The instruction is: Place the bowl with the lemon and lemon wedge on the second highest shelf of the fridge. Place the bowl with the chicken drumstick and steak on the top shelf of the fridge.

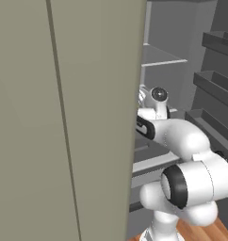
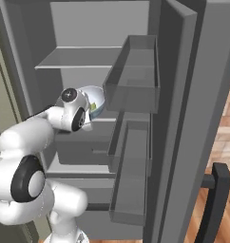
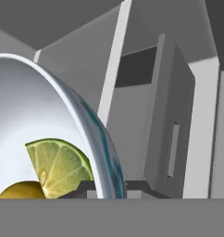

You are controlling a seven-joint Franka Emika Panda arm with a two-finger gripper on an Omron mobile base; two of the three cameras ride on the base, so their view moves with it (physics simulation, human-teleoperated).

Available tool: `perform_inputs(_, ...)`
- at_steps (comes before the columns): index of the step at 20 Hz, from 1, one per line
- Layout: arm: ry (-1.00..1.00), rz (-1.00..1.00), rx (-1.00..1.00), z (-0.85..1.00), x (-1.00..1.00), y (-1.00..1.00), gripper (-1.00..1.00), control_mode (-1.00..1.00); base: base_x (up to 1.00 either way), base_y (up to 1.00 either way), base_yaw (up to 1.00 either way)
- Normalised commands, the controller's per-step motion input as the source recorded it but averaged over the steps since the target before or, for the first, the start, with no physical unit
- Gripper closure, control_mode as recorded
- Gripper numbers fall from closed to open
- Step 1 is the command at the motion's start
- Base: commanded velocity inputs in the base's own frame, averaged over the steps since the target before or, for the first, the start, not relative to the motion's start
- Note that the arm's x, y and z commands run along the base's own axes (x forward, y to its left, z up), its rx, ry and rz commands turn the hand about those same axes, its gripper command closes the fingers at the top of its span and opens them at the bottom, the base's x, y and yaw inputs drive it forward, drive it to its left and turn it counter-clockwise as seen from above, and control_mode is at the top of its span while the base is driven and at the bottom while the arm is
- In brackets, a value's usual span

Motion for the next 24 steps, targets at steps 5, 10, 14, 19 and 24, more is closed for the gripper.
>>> perform_inputs(5,0.0,-0.04,0.0,-0.01,0.46,0.0,1.0,-1.0,0.0,0.0,0.0)
perform_inputs(10,0.0,-0.03,0.0,-0.06,0.51,0.0,1.0,-1.0,0.0,0.0,0.0)
perform_inputs(14,0.0,-0.04,0.0,0.0,0.56,0.0,1.0,-1.0,0.0,0.0,0.0)
perform_inputs(19,0.0,-0.03,0.0,-0.05,0.52,0.0,1.0,-1.0,0.0,0.0,0.0)
perform_inputs(24,0.01,-0.02,0.0,-0.01,0.19,0.0,-1.0,-1.0,0.0,0.0,0.0)
